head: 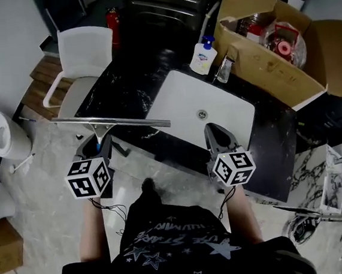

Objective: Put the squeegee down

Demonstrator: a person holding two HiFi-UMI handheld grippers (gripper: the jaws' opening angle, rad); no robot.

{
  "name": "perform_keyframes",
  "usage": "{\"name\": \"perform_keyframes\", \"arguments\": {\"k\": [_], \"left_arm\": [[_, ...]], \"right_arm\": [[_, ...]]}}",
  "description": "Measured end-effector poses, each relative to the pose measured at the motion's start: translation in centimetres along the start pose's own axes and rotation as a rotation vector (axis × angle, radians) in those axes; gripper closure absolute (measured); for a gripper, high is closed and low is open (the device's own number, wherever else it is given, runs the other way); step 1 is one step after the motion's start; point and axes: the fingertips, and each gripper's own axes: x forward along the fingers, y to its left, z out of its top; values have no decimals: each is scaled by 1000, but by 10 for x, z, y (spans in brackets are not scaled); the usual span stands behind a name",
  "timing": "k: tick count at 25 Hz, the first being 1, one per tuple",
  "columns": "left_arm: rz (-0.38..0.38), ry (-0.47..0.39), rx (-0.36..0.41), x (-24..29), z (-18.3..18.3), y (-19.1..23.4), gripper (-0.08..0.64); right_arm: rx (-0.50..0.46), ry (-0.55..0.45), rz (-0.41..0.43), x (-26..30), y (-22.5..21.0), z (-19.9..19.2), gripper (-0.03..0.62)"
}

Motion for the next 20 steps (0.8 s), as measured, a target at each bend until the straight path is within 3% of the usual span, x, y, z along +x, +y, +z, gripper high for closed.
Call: {"name": "perform_keyframes", "arguments": {"k": [9,20], "left_arm": [[-144,72,65,89,42,17,419],[-247,161,127,187,65,27,419]], "right_arm": [[41,-11,-149,41,-15,14,538],[80,-23,-298,73,-33,13,538]]}}
